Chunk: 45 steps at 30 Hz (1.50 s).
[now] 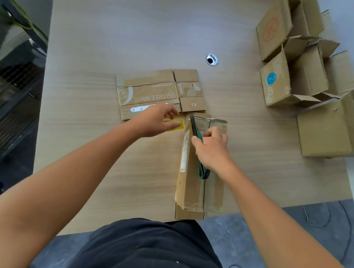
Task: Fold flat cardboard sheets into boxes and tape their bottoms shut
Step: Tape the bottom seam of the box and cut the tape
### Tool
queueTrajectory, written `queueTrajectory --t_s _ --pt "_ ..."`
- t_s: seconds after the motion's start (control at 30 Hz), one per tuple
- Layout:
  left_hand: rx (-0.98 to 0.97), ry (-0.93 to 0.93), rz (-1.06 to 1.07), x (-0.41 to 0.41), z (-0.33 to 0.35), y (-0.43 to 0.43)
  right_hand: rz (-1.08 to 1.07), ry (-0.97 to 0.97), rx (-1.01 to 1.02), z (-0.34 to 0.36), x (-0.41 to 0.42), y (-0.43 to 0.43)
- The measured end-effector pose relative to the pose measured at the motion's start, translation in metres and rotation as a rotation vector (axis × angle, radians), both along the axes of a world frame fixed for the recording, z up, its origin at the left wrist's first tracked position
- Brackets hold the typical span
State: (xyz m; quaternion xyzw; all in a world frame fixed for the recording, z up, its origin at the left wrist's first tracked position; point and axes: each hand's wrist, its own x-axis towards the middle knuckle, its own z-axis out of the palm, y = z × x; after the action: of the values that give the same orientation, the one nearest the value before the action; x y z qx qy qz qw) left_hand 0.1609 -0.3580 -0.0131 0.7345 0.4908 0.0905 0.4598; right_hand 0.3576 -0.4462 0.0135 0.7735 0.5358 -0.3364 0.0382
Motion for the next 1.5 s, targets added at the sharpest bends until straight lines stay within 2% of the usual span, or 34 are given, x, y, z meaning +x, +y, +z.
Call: queueTrajectory --t_s 0.07,0.2,0.33,0.47,0.6,0.67,0.8,0.87,0.93,0.97,1.03,1.17,1.3,1.43,1.5 --pt "0.068 0.124 -0.045 0.004 0.001 0.001 0.009 0.000 -0.034 -0.001 -0.002 0.000" --pt "0.059 0.385 -0.110 0.013 0.002 0.010 0.014 -0.026 -0.071 0.000 -0.006 0.002" --pt "0.076 0.403 -0.151 0.018 0.013 0.012 0.049 -0.109 -0.118 0.006 -0.014 0.007" --pt "0.191 0.423 -0.105 0.018 0.026 -0.008 0.168 -0.244 -0.260 0.013 -0.026 0.018" --pt "0.306 0.341 -0.016 0.006 0.046 -0.043 0.183 -0.233 -0.285 0.023 -0.029 0.024" --pt "0.271 0.284 0.069 -0.006 0.056 -0.061 0.158 -0.142 -0.196 0.030 -0.021 0.017" --pt "0.122 0.056 0.225 -0.016 0.077 -0.097 0.009 0.187 0.229 0.053 -0.004 -0.031" --pt "0.046 -0.078 0.252 -0.009 0.089 -0.115 -0.125 0.543 0.276 0.066 -0.001 -0.061" --pt "0.014 -0.183 0.252 0.006 0.101 -0.133 -0.278 0.928 0.209 0.074 0.002 -0.086" --pt "0.010 -0.218 0.247 0.015 0.106 -0.142 -0.288 1.023 0.200 0.077 0.004 -0.098" --pt "0.010 -0.248 0.230 0.031 0.111 -0.162 -0.248 1.005 0.267 0.078 0.013 -0.119" --pt "0.010 -0.192 0.199 0.052 0.118 -0.200 -0.220 0.872 0.402 0.082 0.037 -0.152" --pt "0.070 -0.119 0.165 0.070 0.119 -0.240 -0.161 0.816 0.412 0.083 0.056 -0.181" --pt "0.105 -0.020 0.241 0.086 0.111 -0.281 -0.150 0.764 0.393 0.077 0.059 -0.205" --pt "0.042 -0.053 0.289 0.088 0.110 -0.299 -0.266 0.862 0.360 0.076 0.058 -0.213"
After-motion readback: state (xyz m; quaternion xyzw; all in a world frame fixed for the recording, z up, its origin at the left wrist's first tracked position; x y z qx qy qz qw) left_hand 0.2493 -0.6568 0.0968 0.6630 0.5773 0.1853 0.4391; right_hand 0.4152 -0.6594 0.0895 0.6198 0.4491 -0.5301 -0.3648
